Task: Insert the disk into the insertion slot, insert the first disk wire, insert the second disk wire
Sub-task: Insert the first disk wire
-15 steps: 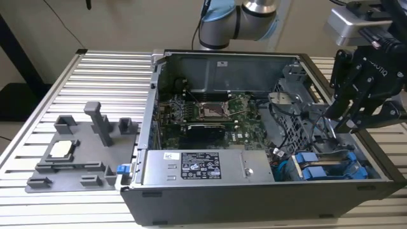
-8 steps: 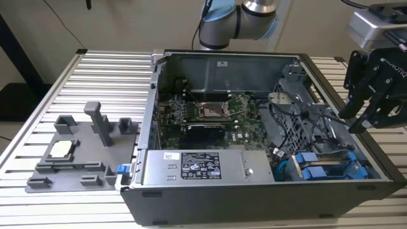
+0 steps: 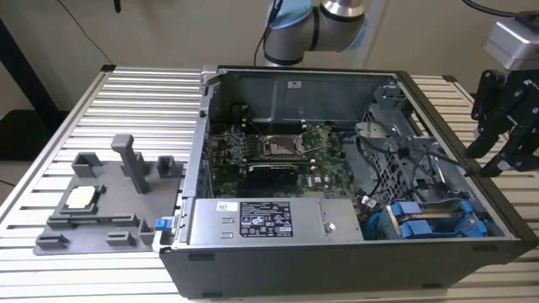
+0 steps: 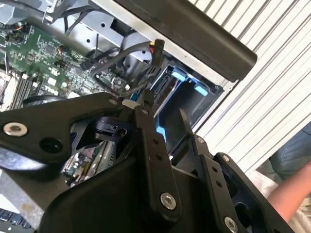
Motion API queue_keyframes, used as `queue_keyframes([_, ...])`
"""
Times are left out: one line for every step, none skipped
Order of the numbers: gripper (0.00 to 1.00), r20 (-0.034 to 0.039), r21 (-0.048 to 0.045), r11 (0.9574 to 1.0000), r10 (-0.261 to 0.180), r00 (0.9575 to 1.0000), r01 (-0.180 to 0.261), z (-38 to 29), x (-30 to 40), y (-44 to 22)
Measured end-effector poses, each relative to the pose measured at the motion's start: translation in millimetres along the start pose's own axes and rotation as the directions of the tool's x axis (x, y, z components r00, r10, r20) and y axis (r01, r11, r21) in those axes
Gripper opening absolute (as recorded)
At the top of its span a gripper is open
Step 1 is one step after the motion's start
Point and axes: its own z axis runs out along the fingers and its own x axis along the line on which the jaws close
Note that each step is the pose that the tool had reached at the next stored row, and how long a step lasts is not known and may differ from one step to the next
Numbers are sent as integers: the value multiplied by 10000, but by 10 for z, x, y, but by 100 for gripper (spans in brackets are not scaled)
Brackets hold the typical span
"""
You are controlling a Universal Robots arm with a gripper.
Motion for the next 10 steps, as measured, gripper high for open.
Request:
queue_keyframes([38, 8, -1, 10000, -26, 10000, 26, 5, 1, -25])
queue_keyframes([38, 15, -2, 10000, -54, 10000, 54, 9, 1, -46])
queue_keyframes([38, 24, -3, 10000, -83, 10000, 83, 14, 2, -70])
queue_keyframes([38, 34, -5, 9999, -109, 9999, 109, 18, 3, -98])
queue_keyframes([38, 45, -6, 9999, -136, 9999, 136, 22, 3, -124])
queue_keyframes([38, 55, -8, 9999, -169, 9998, 169, 27, 4, -148])
queue_keyframes([38, 67, -9, 9998, -204, 9998, 204, 31, 5, -167])
queue_keyframes([38, 78, -9, 9997, -253, 9997, 253, 36, 5, -178])
queue_keyframes([38, 93, -12, 9995, -321, 9994, 321, 42, 5, -181])
queue_keyframes([38, 106, -15, 9992, -403, 9991, 403, 49, 6, -181])
